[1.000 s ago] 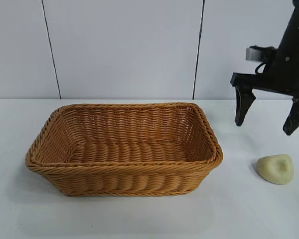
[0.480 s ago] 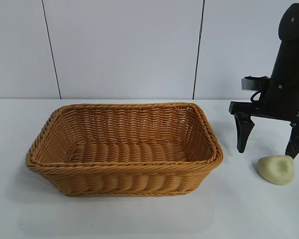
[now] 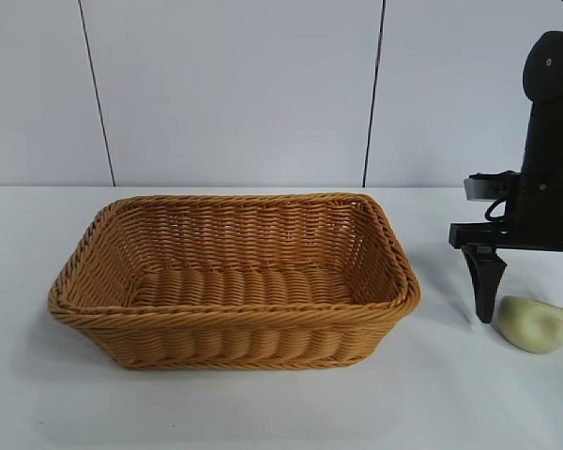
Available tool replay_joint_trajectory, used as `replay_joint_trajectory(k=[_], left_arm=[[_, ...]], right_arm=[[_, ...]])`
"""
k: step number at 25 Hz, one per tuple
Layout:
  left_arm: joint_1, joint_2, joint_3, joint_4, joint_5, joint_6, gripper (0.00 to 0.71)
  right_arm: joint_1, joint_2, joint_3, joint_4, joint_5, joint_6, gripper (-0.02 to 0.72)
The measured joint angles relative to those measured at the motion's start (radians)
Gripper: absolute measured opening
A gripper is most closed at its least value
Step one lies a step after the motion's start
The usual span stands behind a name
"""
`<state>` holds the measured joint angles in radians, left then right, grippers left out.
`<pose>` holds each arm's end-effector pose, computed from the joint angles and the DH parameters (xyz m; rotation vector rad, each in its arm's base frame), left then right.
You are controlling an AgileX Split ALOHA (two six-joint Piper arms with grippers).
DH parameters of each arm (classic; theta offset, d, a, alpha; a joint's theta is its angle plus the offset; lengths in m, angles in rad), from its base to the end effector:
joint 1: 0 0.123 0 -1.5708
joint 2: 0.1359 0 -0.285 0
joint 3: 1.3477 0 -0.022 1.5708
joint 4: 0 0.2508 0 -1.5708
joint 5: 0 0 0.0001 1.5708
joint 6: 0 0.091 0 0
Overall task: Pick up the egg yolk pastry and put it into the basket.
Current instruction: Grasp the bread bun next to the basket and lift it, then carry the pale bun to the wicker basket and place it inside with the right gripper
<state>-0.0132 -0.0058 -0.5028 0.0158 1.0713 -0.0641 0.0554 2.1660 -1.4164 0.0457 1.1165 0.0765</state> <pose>-0.0065 0.0013 0.2772 -0.0530 2.0456 -0.0293 0.3819 0.0249 0.1093 -0.0666 -2.9304 -0.0368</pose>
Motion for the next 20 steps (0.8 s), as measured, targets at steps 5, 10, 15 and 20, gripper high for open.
replay_joint_trajectory(k=[5,10,15,20], left_arm=[[0.000,0.000,0.000,0.000,0.000,0.000,0.696],[0.000,0.000,0.000,0.000,0.000,0.000,0.696],[0.000,0.000,0.000,0.000,0.000,0.000,0.696],[0.000,0.000,0.000,0.000,0.000,0.000,0.696]], right_arm=[[0.000,0.000,0.000,-0.001,0.006,0.003,0.274],[0.000,0.000,-0.013,-0.001,0.028,0.003,0.125],[0.000,-0.015,-0.100,0.001,0.083,0.002,0.107],[0.000,-0.088,-0.213,0.003,0.090,-0.001,0.107]])
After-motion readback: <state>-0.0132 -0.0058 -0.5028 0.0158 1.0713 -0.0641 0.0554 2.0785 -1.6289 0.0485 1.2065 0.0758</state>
